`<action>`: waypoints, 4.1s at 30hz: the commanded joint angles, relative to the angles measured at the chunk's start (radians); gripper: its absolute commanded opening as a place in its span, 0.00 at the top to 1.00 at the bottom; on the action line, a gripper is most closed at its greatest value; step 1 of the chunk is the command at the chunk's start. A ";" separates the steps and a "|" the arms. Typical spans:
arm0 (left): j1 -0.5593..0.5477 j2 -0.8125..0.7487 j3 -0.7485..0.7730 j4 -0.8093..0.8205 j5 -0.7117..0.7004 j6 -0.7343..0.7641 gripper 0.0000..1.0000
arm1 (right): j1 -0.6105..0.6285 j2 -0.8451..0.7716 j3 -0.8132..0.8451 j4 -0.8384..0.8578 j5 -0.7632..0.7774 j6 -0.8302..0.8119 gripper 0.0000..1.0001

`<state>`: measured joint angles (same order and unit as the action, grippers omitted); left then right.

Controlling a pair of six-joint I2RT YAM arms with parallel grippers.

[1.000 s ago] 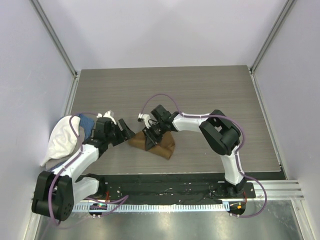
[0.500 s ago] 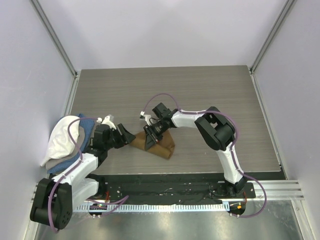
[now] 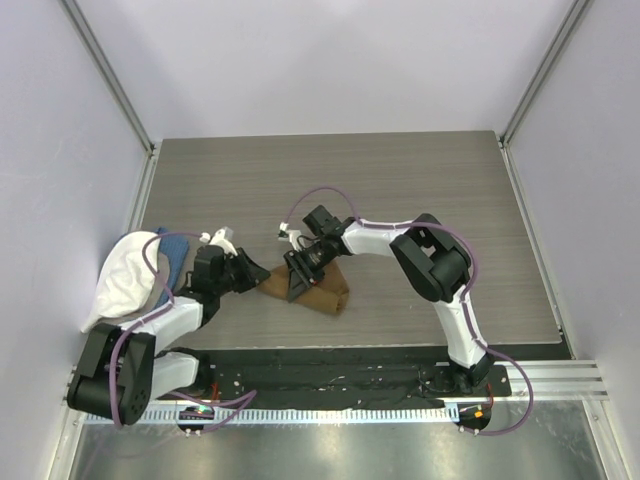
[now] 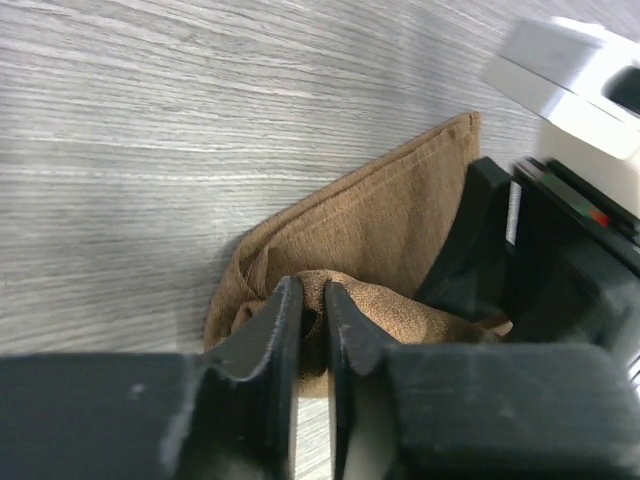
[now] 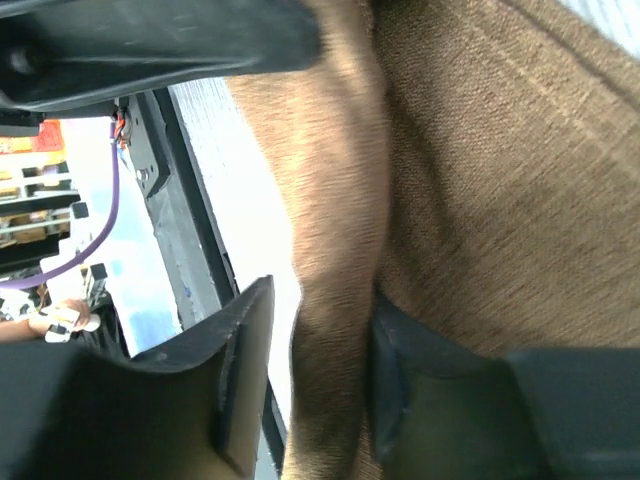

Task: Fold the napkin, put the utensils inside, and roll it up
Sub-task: Roll the napkin with the utensil

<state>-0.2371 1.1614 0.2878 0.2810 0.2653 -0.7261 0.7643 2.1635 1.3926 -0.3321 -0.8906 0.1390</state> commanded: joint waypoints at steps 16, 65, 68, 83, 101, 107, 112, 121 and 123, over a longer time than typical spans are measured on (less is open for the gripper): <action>-0.022 0.196 0.146 -0.124 0.066 0.090 0.93 | 0.092 -0.433 -0.196 0.143 0.686 -0.222 0.22; -0.065 0.210 0.232 -0.240 0.051 0.139 0.97 | 0.320 -0.393 -0.302 0.263 1.122 -0.561 0.16; -0.067 0.207 0.232 -0.241 0.052 0.139 0.97 | 0.311 -0.376 -0.294 0.263 1.112 -0.558 0.16; -0.070 0.199 0.243 -0.250 0.051 0.134 0.98 | 0.274 -0.320 -0.271 0.140 0.941 -0.506 0.20; -0.067 -0.003 0.277 -0.414 -0.192 0.073 0.28 | 0.244 -0.303 -0.351 0.146 0.721 -0.328 0.64; -0.067 -0.129 0.189 -0.391 -0.147 0.065 0.29 | 0.164 -0.240 -0.245 -0.016 0.523 -0.257 0.65; -0.067 -0.190 0.140 -0.379 -0.107 0.050 0.29 | 0.075 -0.209 -0.167 -0.103 0.334 -0.174 0.64; -0.067 -0.178 0.083 -0.252 -0.060 0.036 0.29 | -0.048 -0.051 -0.053 -0.182 -0.005 -0.069 0.63; -0.067 -0.161 0.080 -0.217 -0.055 0.034 0.30 | -0.062 -0.019 -0.047 -0.182 -0.039 -0.058 0.63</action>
<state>-0.3012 0.9829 0.3725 -0.0559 0.1818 -0.6811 0.7288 2.0735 1.3334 -0.4290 -0.7891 0.0177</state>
